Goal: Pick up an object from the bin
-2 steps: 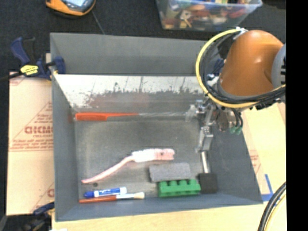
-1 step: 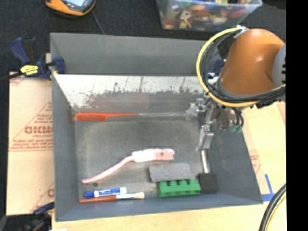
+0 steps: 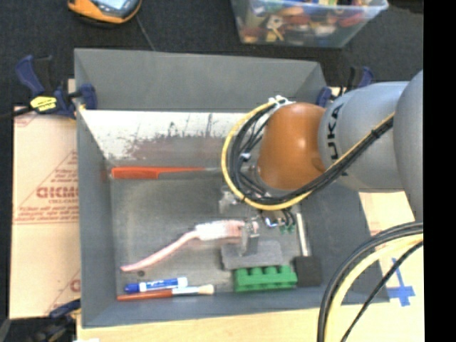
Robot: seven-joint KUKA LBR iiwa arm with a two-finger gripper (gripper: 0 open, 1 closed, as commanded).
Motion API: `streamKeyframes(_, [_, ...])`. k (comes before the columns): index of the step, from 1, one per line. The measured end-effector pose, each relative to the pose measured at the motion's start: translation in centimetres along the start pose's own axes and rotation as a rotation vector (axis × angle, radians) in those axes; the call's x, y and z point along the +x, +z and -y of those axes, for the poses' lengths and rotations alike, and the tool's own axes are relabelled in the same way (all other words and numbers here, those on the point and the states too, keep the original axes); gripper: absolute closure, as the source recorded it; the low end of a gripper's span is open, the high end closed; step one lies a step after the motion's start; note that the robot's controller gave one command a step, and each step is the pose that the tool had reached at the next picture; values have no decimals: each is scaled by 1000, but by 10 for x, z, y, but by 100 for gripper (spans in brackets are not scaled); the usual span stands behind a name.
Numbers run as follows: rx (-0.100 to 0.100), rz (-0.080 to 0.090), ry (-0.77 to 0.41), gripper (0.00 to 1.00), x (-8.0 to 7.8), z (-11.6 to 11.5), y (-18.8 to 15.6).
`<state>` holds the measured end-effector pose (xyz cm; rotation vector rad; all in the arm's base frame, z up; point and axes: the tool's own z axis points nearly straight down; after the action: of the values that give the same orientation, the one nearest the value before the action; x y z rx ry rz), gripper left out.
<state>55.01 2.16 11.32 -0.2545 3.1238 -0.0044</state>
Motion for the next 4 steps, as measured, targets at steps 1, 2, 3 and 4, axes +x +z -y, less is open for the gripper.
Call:
streamKeyframes(1, [4,7,-168,0,-13,-19,-46])
streamKeyframes(2, [-3,-6,11,0,-4,-48,13])
streamKeyframes(3, [5,18,-142,0,-7,-22,43])
streamKeyframes(4, [-2,2,61,100,5,-22,42])
